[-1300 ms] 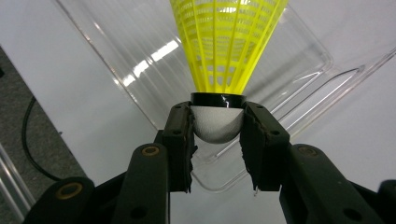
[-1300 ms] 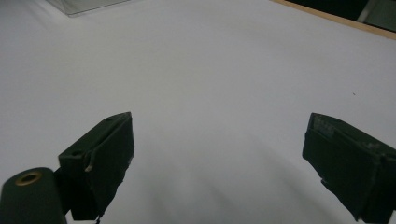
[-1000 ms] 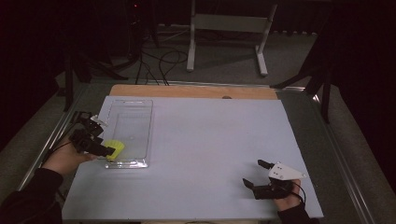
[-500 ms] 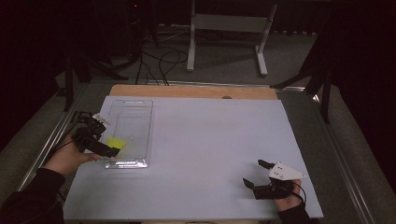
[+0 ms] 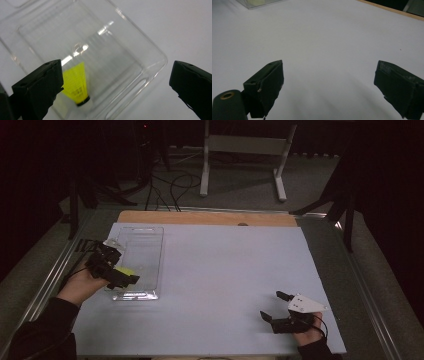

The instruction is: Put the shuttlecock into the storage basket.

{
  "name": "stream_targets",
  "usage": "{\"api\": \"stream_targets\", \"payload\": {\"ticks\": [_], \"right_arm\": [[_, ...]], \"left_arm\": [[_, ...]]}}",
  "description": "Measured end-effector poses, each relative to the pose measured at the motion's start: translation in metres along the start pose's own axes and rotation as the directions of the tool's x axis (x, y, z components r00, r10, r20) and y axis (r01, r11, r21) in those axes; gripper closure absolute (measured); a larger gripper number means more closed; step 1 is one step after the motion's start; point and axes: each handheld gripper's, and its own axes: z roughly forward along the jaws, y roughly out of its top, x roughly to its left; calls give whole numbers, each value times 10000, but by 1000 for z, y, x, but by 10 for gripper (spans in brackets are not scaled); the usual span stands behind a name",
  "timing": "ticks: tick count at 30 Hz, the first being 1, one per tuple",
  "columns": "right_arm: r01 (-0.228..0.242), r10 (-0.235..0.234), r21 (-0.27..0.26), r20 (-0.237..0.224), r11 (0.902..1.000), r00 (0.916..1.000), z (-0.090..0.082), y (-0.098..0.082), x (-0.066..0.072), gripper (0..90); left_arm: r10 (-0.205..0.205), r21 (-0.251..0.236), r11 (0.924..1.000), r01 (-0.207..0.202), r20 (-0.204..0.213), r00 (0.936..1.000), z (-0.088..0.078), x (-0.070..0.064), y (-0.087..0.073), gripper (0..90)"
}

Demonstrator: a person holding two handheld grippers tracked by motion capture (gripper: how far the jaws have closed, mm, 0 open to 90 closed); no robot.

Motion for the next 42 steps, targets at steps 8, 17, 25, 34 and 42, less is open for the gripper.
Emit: {"api": "stream_targets", "payload": {"ticks": [8,17,25,34,42], "right_arm": [[-37,37,39,28,10000,10000,0,0,0,91],[-10,10,55,-1,10000,10000,1,0,0,92],[6,-6,42,-13,10000,10000,1,1,0,91],[-8,8,37,-55,10000,10000,2,1,0,91],[-10,10,5,-55,10000,10000,1,1,0,91]], "left_arm": [[392,-291,9988,-385,247,9989,5,-11,18,0],[995,-763,9924,-967,344,9944,9,-30,42,0],[1398,-1150,9846,-1316,656,9880,16,-48,61,0],[2048,-1352,9723,-1905,1010,9736,26,-75,77,0],[2740,-1580,9550,-2509,1471,9504,39,-95,86,0]]}}
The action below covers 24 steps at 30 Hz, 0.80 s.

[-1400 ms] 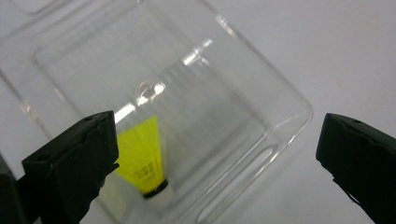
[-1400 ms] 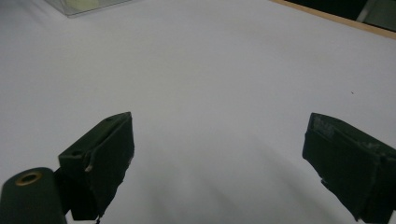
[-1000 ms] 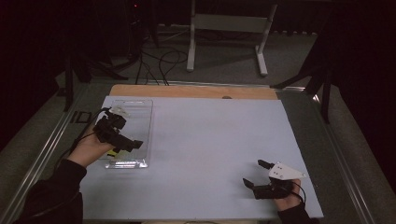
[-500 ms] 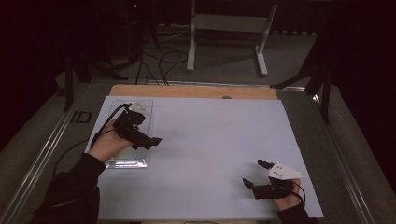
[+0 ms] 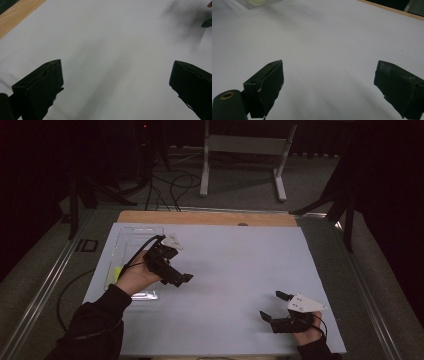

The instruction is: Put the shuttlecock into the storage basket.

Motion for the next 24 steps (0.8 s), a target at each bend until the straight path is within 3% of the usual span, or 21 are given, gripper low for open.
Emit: {"api": "stream_targets", "payload": {"ticks": [3,11,24], "right_arm": [[17,-17,9,0,10000,10000,0,0,0,91],[10,-10,-8,-12,10000,10000,0,0,0,91],[67,-67,-42,-29,10000,10000,-2,1,1,91]], "left_arm": [[79,-181,9998,-75,224,9997,6,-6,2,0],[381,-90,9993,-375,827,9958,24,-21,4,0],[478,-261,9987,-439,1782,9828,52,-40,-12,0]]}}
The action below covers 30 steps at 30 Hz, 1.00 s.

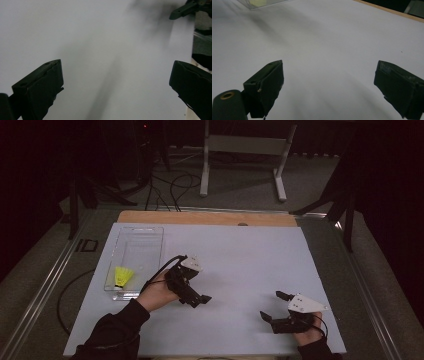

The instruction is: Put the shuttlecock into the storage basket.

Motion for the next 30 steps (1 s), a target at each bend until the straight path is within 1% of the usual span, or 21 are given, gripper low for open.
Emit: {"api": "stream_targets", "payload": {"ticks": [3,4,11,15,17,18,20,23,24,25,27,29,30], "right_arm": [[32,-32,-3,9,10000,10000,0,0,0,91],[44,-44,-1,4,10000,10000,0,0,0,91],[58,-58,7,-10,10000,10000,0,1,1,91],[67,-67,4,-19,10000,10000,0,1,1,91],[100,-100,8,-26,10000,9999,0,1,1,91],[110,-110,3,-31,9999,9999,0,1,1,91],[127,-127,13,-35,9999,9999,-1,1,1,91],[110,-110,10,-47,9999,9999,0,1,1,92],[102,-102,17,-51,9999,9999,0,1,1,92],[117,-117,27,-50,9999,9999,0,1,1,92],[115,-115,42,-60,9999,9999,0,1,1,91],[114,-114,47,-72,9999,9999,0,1,2,91],[117,-117,48,-76,9999,9999,0,1,2,92]], "left_arm": [[37,36,10000,-37,77,10000,4,-3,-4,0],[60,45,10000,-60,130,9999,7,-7,-8,0],[60,153,9999,-60,-7,10000,12,-15,-25,0],[59,120,9999,-60,112,9999,13,-20,-36,0],[67,140,9999,-69,181,9998,12,-20,-40,0],[-6,64,10000,5,199,9998,12,-21,-42,0],[-29,76,10000,28,117,9999,12,-23,-47,0],[46,130,9999,-46,69,10000,9,-25,-55,0],[-27,88,10000,26,93,10000,9,-26,-58,0],[-8,118,9999,8,73,10000,7,-27,-60,0],[-59,121,9999,59,-29,10000,5,-30,-66,0],[-30,145,9999,31,-40,10000,4,-30,-68,0],[-15,182,9998,17,-109,9999,2,-32,-74,0]]}}
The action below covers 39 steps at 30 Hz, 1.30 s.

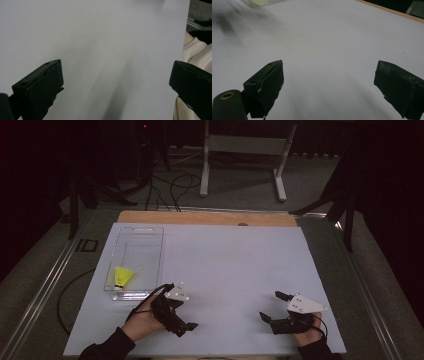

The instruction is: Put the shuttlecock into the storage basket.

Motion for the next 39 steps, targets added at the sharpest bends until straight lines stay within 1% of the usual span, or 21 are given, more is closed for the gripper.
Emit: {"api": "stream_targets", "payload": {"ticks": [2,3,4,7,8,11,13,16,17,18,20,21,22,24,25,27,29,30,34,36,39], "right_arm": [[2,-2,9,-1,10000,10000,0,0,0,92],[6,-6,4,-9,10000,10000,0,0,0,92],[19,-19,0,-6,10000,10000,0,0,0,91],[40,-40,15,-31,10000,10000,0,0,0,91],[51,-51,17,-24,10000,10000,1,0,0,91],[55,-55,23,-27,10000,10000,1,0,1,91],[45,-45,17,-31,10000,10000,1,0,1,91],[59,-59,16,-33,10000,10000,1,0,1,91],[80,-80,24,-38,10000,10000,1,0,1,91],[71,-71,35,-50,10000,10000,1,0,1,91],[42,-42,27,-54,10000,10000,1,0,1,91],[42,-42,27,-54,10000,10000,1,0,1,91],[37,-36,52,-49,10000,10000,1,0,1,92],[45,-44,68,-71,10000,10000,1,0,1,91],[36,-36,75,-71,10000,10000,1,0,1,91],[73,-73,68,-81,9999,9999,1,0,1,92],[54,-54,83,-68,10000,10000,1,0,1,91],[82,-82,76,-82,9999,9999,2,0,1,91],[59,-59,63,-73,10000,10000,1,0,1,91],[74,-74,44,-74,10000,9999,1,0,1,91],[83,-82,69,-105,9999,9999,2,-1,1,91]], "left_arm": [[-93,-72,9999,93,-30,10000,-2,-2,-6,0],[-93,-72,9999,93,-30,10000,-2,-2,-6,0],[-138,-110,9998,138,-69,9999,-3,-3,-12,0],[-218,-115,9997,216,-163,9996,-6,-5,-21,0],[-273,-141,9995,271,-106,9996,-7,-5,-23,0],[-288,-146,9995,286,-134,9995,-10,-6,-28,0],[-358,-158,9993,353,-319,9988,-14,-7,-34,0],[-510,-210,9985,502,-424,9978,-19,-7,-41,0],[-510,-210,9985,502,-424,9978,-19,-7,-41,0],[-638,-229,9978,627,-506,9967,-22,-7,-46,0],[-807,-284,9964,794,-517,9954,-24,-7,-50,0],[-807,-284,9964,794,-517,9954,-24,-7,-50,0],[-887,-255,9958,875,-533,9946,-25,-7,-55,0],[-970,-241,9951,957,-616,9934,-25,-7,-59,0],[-1009,-244,9947,997,-591,9931,-26,-7,-61,0],[-1191,-397,9923,1169,-594,9911,-28,-7,-65,0],[-1205,-381,9923,1182,-622,9908,-29,-7,-66,0],[-1316,-396,9909,1290,-721,9887,-31,-7,-70,0],[-1628,-579,9857,1582,-841,9831,-37,-6,-79,0],[-1756,-592,9836,1706,-922,9801,-38,-5,-83,0],[-1748,-596,9838,1693,-1037,9791,-39,-5,-87,0]]}}
